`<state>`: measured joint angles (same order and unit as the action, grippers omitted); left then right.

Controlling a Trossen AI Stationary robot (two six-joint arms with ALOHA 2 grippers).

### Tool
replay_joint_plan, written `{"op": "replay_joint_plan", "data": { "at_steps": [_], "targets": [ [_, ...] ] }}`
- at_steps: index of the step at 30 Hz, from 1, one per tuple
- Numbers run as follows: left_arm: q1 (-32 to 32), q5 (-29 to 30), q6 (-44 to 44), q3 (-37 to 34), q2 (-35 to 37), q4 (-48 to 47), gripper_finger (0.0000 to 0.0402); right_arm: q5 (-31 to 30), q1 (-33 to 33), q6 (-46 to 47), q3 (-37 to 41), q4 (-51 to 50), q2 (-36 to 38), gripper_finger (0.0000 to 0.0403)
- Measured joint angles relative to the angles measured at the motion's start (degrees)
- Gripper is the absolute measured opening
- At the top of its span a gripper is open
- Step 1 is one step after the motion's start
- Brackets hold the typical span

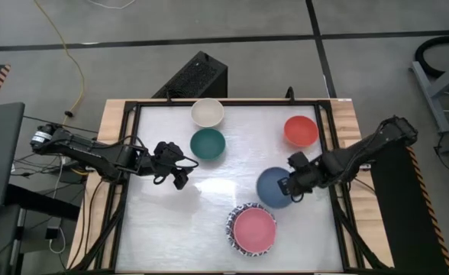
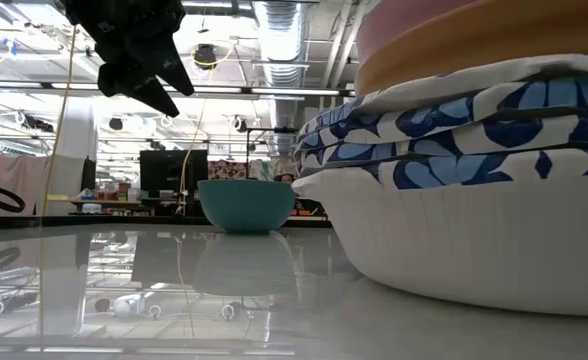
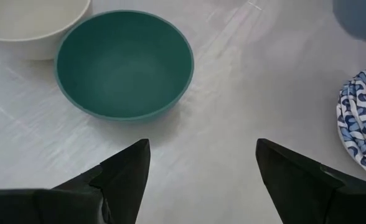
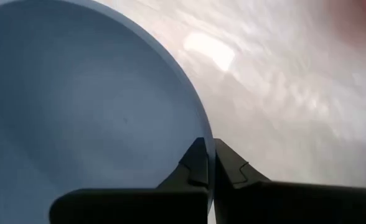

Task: Nest bowls inside each other
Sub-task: Stack the blue bowl on top of the pink bowl

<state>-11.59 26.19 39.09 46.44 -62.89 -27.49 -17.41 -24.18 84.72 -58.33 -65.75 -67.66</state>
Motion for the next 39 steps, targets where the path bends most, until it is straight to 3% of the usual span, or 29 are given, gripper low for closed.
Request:
{"op": "replay_joint_plan", "data": {
  "at_steps": [7,15,23,39],
  "targets": [
    [0.0,0.0,0.2,0.0,0.0,0.0,0.0281,0.3,3.0,-16.3,-12.7,3.1,-6.4,0.001],
    [0.0,-0.1,1.2,0.0,0.0,0.0,0.0281,6.7,-1.7,-34.8,-24.1,3.4,-17.2,0.001],
    [0.0,-0.1,1.2,0.0,0.0,0.0,0.0281,10.4,-4.0,-38.2,-25.7,4.0,-23.5,0.001],
    [0.0,-0.5,2.1,0.0,0.0,-0.7,0.0281,12.9,-2.2,-43.4,-25.7,7.5,-27.5,0.001]
  ]
}}
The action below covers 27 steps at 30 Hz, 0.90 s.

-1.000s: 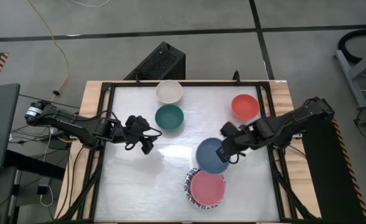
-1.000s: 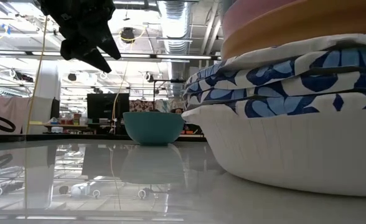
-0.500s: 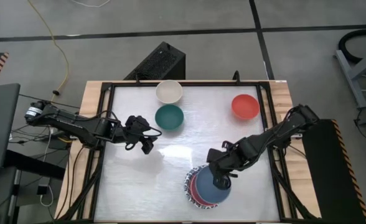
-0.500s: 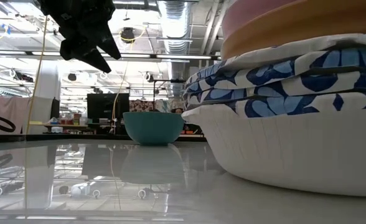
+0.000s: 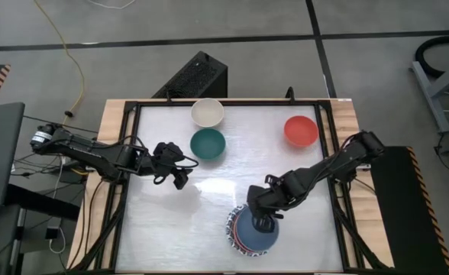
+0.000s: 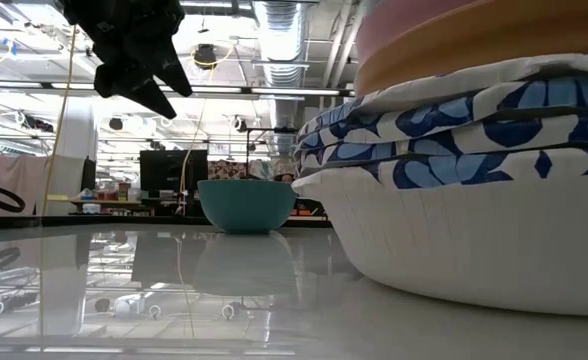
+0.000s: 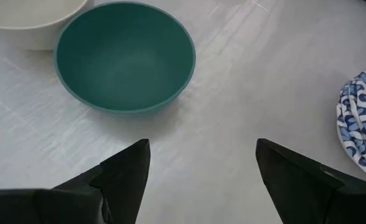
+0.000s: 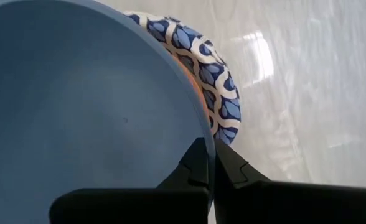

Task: Nest bowls inside each other
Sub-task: Stack the blue bowl on top of the pink bowl

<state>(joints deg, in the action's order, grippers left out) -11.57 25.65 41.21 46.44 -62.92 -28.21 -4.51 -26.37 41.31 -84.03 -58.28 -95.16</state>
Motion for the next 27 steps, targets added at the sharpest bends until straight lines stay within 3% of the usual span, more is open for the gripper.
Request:
{"op": "replay_joint_plan", "data": {
  "at_steps": [8,16,27],
  "targets": [
    [0.0,-0.3,0.0,0.0,0.0,-0.2,0.0281,1.8,0.0,0.2,2.5,2.1,-0.9,0.0011],
    [0.0,-0.4,0.0,0.0,0.0,-0.5,0.0281,1.7,0.7,0.1,2.5,2.0,-0.8,0.006],
    [0.0,-0.9,0.0,0.0,0.0,-0.6,0.0281,2.2,0.9,-3.0,2.5,3.7,-0.1,0.0067]
  ]
}}
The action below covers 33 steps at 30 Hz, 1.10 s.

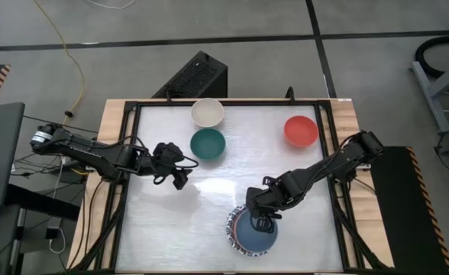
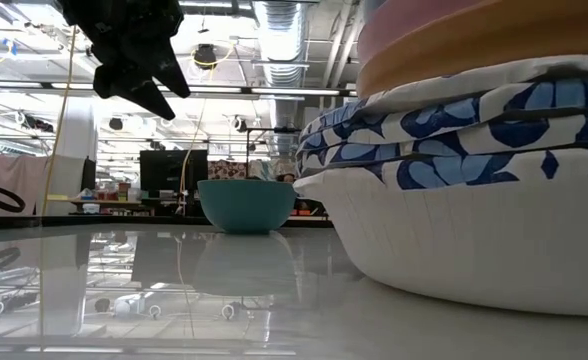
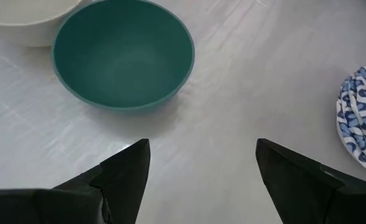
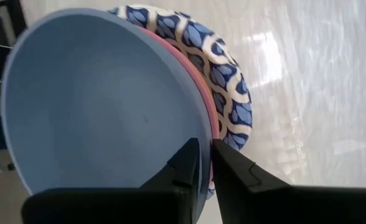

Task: Nest bowls inside each other
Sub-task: Stack the blue bowl on top of the pink bowl, then stack the orange bowl on top of the blue bowl

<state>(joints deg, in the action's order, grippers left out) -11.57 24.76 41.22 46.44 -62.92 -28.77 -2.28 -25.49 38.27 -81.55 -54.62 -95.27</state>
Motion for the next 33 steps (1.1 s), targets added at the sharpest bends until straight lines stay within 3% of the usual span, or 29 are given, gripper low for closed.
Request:
{"op": "replay_joint_plan", "data": {
  "at_steps": [10,16,19,22,28,33],
  "targets": [
    [0.0,-0.7,0.0,0.0,0.0,-0.1,0.0281,0.4,1.4,-1.2,-0.1,0.6,2.4,0.0092],
    [0.0,-0.7,0.0,0.0,0.0,-0.3,0.0281,-4.8,1.6,-2.9,-0.2,1.0,7.5,0.0089],
    [0.0,-0.6,0.0,0.0,0.0,-0.3,0.0281,-12.3,2.8,3.4,-0.2,-6.3,9.3,0.008],
    [0.0,-0.6,0.1,0.0,0.0,-0.2,0.0281,-15.4,5.2,7.7,-0.2,-15.2,10.3,0.0073],
    [0.0,-0.6,0.1,0.0,0.0,-0.2,0.0281,-15.6,12.4,11.0,-0.2,-27.3,11.1,0.0076],
    [0.0,-1.8,0.2,0.0,0.0,-0.2,0.0281,-15.7,19.8,4.7,-0.1,-30.2,11.0,0.0123]
  ]
}}
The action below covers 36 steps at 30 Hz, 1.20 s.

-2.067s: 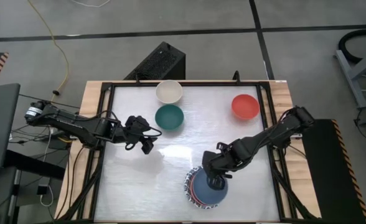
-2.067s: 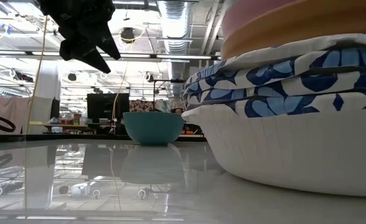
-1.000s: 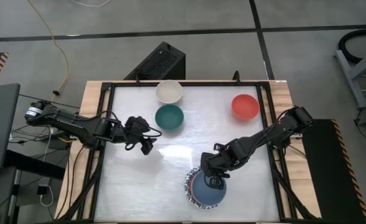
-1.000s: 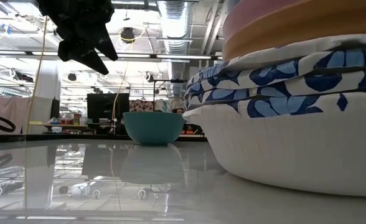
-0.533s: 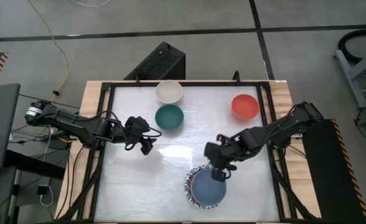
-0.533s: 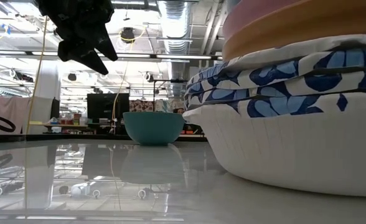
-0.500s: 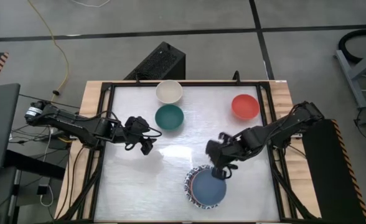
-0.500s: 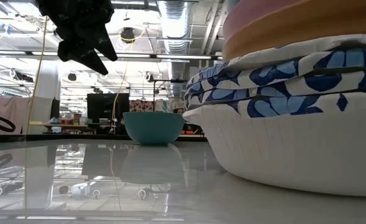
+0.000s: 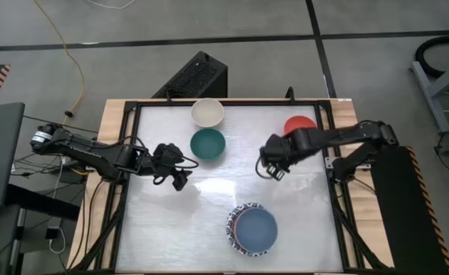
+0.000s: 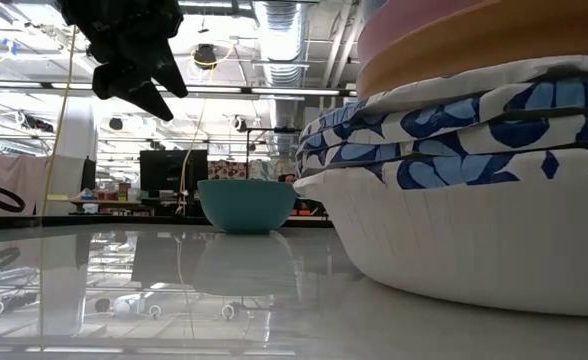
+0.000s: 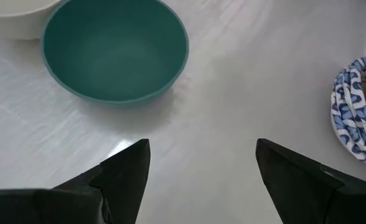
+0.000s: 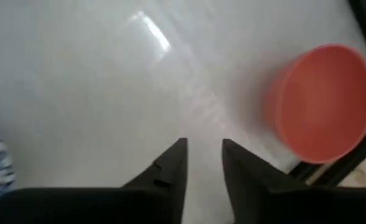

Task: Nest bowls inside each other
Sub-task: Stack the orange bowl on top of the blue bowl

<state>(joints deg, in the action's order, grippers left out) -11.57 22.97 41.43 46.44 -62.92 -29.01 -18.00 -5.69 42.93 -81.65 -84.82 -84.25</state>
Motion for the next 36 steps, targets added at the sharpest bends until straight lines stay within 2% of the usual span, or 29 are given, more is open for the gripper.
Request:
{"op": "replay_joint_plan", "data": {
  "at_steps": [6,10,16,20,25,36],
  "targets": [
    [0.0,-1.8,0.0,0.0,0.0,0.0,0.0281,-3.0,9.1,-8.2,3.3,1.6,0.6,0.022],
    [0.0,-2.3,0.0,0.0,0.0,0.0,0.0281,-0.3,14.7,-12.2,10.8,10.2,4.5,0.026],
    [0.0,-2.3,0.0,0.0,0.0,0.0,0.0281,1.6,20.4,-15.0,21.4,21.9,11.6,0.0265],
    [0.0,-2.3,0.2,0.0,0.0,0.0,0.0281,2.1,23.9,-16.5,25.8,25.5,13.5,0.0265],
    [0.0,-2.4,1.9,0.0,0.0,0.0,0.0281,4.1,28.4,-19.2,29.6,29.7,13.2,0.0265],
    [0.0,-2.3,3.4,0.0,0.0,0.0,0.0281,6.6,35.4,-24.0,33.1,38.1,7.1,0.0265]
  ]
}}
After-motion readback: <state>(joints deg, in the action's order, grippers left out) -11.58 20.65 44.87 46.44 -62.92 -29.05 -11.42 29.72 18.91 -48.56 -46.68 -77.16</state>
